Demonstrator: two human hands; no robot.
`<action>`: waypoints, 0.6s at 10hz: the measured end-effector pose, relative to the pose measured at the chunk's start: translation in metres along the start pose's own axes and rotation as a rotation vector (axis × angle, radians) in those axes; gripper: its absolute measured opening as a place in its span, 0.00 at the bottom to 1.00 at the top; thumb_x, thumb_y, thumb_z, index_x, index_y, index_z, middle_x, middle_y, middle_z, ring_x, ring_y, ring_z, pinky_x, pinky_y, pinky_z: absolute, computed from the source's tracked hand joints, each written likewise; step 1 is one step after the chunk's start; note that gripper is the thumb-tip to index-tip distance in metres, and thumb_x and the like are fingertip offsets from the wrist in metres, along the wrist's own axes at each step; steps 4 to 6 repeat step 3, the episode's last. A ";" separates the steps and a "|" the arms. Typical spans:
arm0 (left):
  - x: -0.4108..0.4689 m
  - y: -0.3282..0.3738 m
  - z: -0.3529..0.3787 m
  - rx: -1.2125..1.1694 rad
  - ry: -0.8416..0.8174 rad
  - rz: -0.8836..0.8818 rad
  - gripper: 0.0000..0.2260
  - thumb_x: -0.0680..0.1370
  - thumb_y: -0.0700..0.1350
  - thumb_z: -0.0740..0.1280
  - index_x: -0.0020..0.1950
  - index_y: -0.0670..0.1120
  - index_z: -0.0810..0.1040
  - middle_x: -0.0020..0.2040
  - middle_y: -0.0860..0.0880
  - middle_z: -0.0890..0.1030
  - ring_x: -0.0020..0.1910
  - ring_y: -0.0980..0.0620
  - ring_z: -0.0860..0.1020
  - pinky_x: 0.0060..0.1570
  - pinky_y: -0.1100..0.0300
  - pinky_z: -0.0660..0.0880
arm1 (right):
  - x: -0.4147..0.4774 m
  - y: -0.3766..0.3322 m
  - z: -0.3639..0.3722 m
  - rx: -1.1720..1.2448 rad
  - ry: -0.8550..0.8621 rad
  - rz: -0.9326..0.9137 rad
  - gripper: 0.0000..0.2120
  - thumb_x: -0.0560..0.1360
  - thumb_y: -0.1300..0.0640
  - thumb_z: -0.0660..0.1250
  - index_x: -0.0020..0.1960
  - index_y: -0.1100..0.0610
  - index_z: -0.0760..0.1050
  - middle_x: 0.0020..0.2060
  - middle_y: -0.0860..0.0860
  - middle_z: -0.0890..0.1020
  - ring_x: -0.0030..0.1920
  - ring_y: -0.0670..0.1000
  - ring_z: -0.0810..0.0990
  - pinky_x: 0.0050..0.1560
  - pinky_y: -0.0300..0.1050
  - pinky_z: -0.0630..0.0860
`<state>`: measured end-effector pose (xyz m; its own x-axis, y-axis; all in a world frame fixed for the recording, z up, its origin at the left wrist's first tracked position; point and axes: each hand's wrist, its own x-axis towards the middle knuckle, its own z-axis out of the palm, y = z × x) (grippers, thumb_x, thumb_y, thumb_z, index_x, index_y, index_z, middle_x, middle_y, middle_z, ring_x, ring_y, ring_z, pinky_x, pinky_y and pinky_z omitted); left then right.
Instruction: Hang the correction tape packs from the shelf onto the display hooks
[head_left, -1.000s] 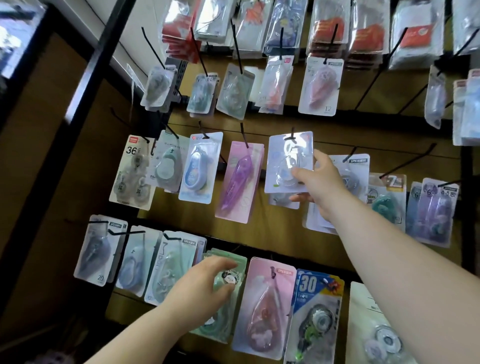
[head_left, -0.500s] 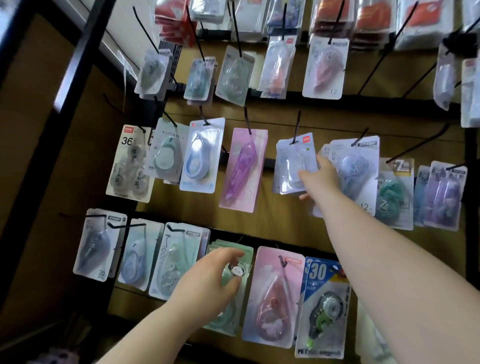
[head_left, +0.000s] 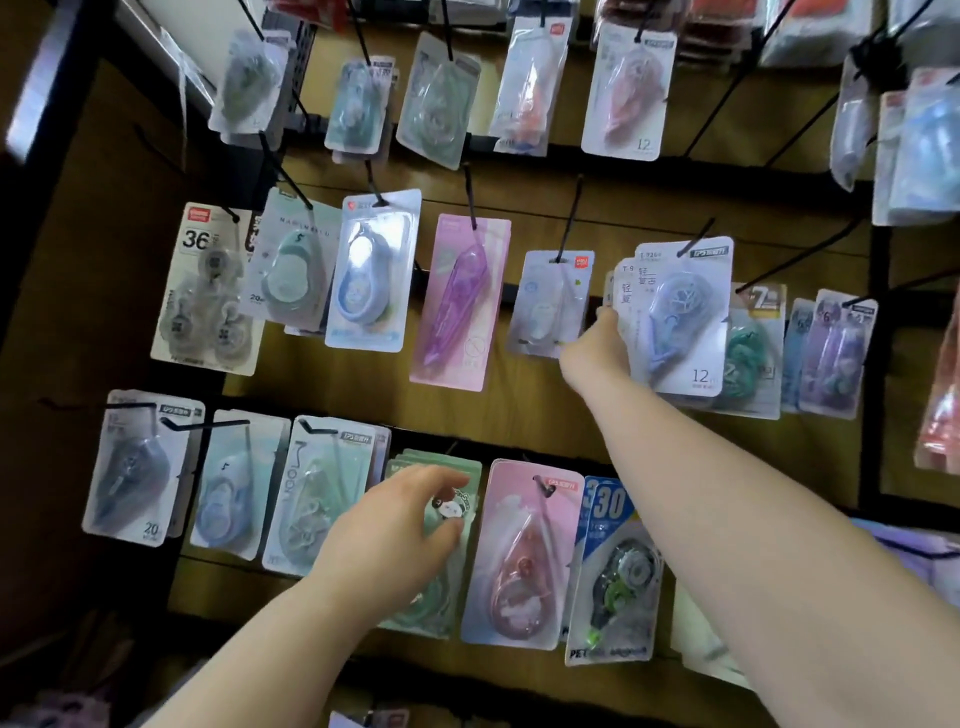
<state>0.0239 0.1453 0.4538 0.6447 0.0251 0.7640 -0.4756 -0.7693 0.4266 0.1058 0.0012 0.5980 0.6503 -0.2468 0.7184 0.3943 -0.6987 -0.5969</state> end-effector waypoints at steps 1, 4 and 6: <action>0.001 0.000 0.000 -0.007 -0.029 -0.016 0.17 0.77 0.47 0.61 0.67 0.56 0.68 0.63 0.58 0.72 0.56 0.60 0.70 0.57 0.63 0.70 | -0.020 -0.001 -0.010 -0.041 -0.040 -0.035 0.21 0.78 0.64 0.58 0.70 0.58 0.59 0.68 0.57 0.67 0.67 0.56 0.67 0.62 0.47 0.70; 0.009 0.011 -0.006 0.112 -0.089 -0.051 0.15 0.77 0.47 0.62 0.64 0.51 0.74 0.63 0.53 0.76 0.60 0.53 0.74 0.58 0.59 0.70 | -0.083 0.029 -0.046 -0.139 -0.178 -0.147 0.18 0.77 0.67 0.54 0.65 0.57 0.68 0.60 0.55 0.75 0.58 0.54 0.74 0.53 0.43 0.71; 0.009 0.011 -0.006 0.112 -0.089 -0.051 0.15 0.77 0.47 0.62 0.64 0.51 0.74 0.63 0.53 0.76 0.60 0.53 0.74 0.58 0.59 0.70 | -0.083 0.029 -0.046 -0.139 -0.178 -0.147 0.18 0.77 0.67 0.54 0.65 0.57 0.68 0.60 0.55 0.75 0.58 0.54 0.74 0.53 0.43 0.71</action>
